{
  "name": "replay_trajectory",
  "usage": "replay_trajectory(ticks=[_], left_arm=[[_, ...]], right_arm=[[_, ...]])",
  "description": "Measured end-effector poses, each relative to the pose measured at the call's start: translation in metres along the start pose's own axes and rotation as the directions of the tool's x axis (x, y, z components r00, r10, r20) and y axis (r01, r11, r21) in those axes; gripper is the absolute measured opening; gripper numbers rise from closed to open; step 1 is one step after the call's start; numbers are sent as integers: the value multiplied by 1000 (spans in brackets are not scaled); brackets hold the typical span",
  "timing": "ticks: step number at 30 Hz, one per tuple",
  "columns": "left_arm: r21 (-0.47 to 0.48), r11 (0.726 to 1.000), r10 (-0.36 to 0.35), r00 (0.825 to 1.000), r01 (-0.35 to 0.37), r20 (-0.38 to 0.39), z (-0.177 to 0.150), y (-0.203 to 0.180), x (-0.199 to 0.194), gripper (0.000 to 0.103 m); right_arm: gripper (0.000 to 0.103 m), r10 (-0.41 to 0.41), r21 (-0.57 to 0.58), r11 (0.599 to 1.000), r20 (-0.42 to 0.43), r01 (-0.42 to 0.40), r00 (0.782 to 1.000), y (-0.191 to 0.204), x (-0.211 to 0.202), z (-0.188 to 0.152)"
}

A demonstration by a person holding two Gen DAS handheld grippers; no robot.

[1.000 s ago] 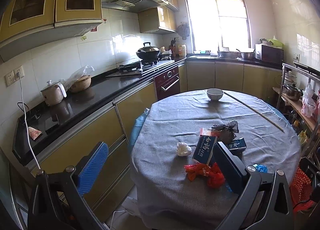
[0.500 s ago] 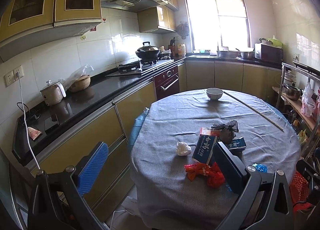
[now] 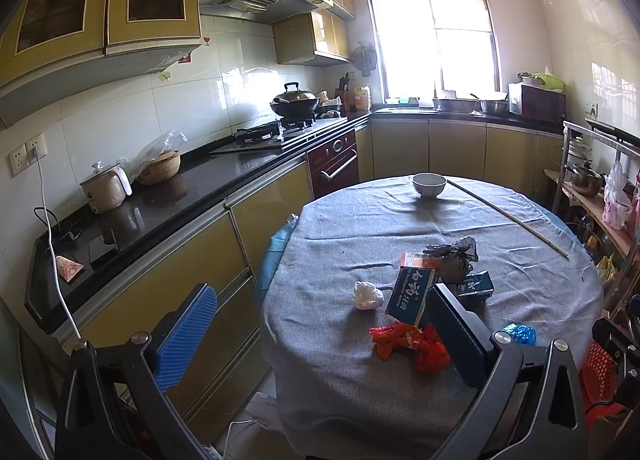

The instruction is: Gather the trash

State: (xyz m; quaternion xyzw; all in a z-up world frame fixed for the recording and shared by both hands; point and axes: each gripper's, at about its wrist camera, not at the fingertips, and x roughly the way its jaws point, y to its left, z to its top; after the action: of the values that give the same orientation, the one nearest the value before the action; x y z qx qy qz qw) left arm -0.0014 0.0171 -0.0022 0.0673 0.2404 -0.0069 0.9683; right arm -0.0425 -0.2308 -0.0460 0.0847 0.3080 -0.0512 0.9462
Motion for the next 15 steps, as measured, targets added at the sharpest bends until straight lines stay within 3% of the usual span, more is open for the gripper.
replay_trajectory(ticks=[15], left_arm=[[4,1000,0,1000,0,-3,-2,-1,1,103]], right_arm=[[103,5,7,1000,-10,-5,1000,-1,2,-4]])
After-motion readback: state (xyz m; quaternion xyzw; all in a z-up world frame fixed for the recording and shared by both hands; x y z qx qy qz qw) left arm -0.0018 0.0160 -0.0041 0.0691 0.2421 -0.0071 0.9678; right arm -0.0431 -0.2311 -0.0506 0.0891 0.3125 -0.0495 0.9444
